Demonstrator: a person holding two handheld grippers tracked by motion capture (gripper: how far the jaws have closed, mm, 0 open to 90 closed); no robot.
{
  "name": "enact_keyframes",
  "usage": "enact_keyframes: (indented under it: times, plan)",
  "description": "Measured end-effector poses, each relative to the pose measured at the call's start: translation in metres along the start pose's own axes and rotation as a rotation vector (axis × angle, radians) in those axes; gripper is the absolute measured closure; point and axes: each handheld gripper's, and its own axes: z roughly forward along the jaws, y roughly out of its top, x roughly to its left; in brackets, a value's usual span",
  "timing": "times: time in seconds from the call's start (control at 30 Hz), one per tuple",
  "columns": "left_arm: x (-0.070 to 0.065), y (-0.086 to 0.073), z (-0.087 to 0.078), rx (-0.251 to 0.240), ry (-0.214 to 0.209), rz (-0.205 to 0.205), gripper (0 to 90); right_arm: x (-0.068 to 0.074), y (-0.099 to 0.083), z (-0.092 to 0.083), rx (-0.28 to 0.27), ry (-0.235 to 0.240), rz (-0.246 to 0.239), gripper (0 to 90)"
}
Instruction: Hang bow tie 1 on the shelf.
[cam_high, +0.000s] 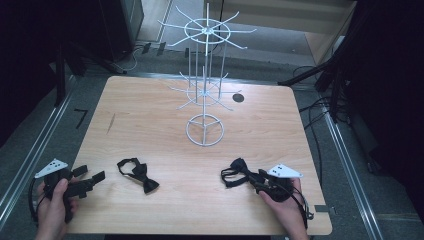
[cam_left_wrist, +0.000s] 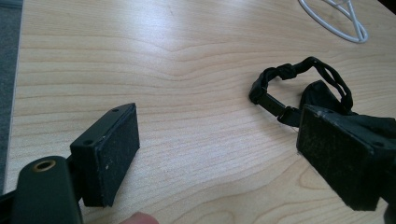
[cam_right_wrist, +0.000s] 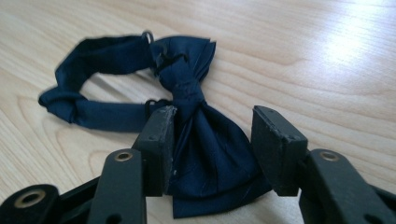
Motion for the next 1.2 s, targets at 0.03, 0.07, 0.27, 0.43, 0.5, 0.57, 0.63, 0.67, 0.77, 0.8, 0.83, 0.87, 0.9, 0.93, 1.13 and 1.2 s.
enact_keyframes:
  times: [0.03, 0.07, 0.27, 0.43, 0.5, 0.57, 0.63, 0.67, 0.77, 0.8, 0.83, 0.87, 0.9, 0.93, 1.13, 1.2]
  plan:
    - [0.0, 0.0, 0.0, 0.0, 0.0, 0.0, 13.8, 0.001, 0.0, 0.0, -0.002, -0.006, -0.009, 52.5]
    - [0.0, 0.0, 0.0, 0.0, 0.0, 0.0, 13.7, 0.002, 0.0, 0.001, 0.0, -0.011, -0.013, 53.4]
    - [0.0, 0.0, 0.0, 0.003, 0.0, -0.001, 13.8, 0.003, 0.0, 0.0, 0.0, -0.016, -0.024, 65.2]
    - [0.0, 0.0, 0.0, 0.003, 0.001, 0.0, 13.8, 0.007, 0.001, -0.001, 0.012, -0.002, -0.027, 77.8]
    - [0.0, 0.0, 0.0, 0.003, 0.001, -0.001, 13.8, 0.009, 0.002, -0.001, 0.018, -0.014, -0.046, 80.3]
    - [0.0, 0.0, 0.0, 0.003, 0.0, -0.001, 13.7, 0.013, 0.002, -0.001, 0.016, -0.033, -0.074, 81.6]
    - [0.0, 0.0, 0.0, 0.003, 0.0, -0.001, 13.8, 0.015, 0.003, -0.001, 0.015, -0.042, -0.081, 82.2]
    - [0.0, 0.0, 0.0, 0.004, 0.0, -0.001, 13.8, 0.016, 0.003, -0.002, 0.011, -0.044, -0.074, 82.3]
    - [0.0, 0.0, 0.0, 0.007, -0.001, 0.0, 13.7, 0.017, 0.005, -0.004, -0.014, -0.05, -0.077, 82.5]
    - [0.0, 0.0, 0.0, 0.007, -0.001, 0.001, 13.7, 0.018, 0.007, -0.007, -0.039, -0.06, -0.075, 82.5]
    - [0.0, 0.0, 0.0, 0.008, -0.002, 0.002, 13.7, 0.019, 0.008, -0.009, -0.053, -0.062, -0.075, 82.5]
    - [0.0, 0.0, 0.0, 0.007, -0.002, 0.001, 13.8, 0.02, 0.009, -0.011, -0.067, -0.062, -0.074, 82.5]
    - [0.0, 0.0, 0.001, 0.007, -0.001, 0.0, 13.7, 0.021, 0.01, -0.012, -0.079, -0.063, -0.078, 82.5]
    - [0.0, 0.0, 0.0, 0.009, -0.002, 0.001, 13.7, 0.022, 0.011, -0.014, -0.089, -0.063, -0.074, 82.5]
    - [0.0, 0.0, 0.001, 0.006, 0.001, 0.001, 13.7, 0.029, 0.017, -0.019, -0.139, -0.065, -0.074, 82.4]
    - [0.0, 0.0, 0.0, 0.009, 0.0, 0.001, 13.7, 0.029, 0.019, -0.02, -0.152, -0.062, -0.067, 82.5]
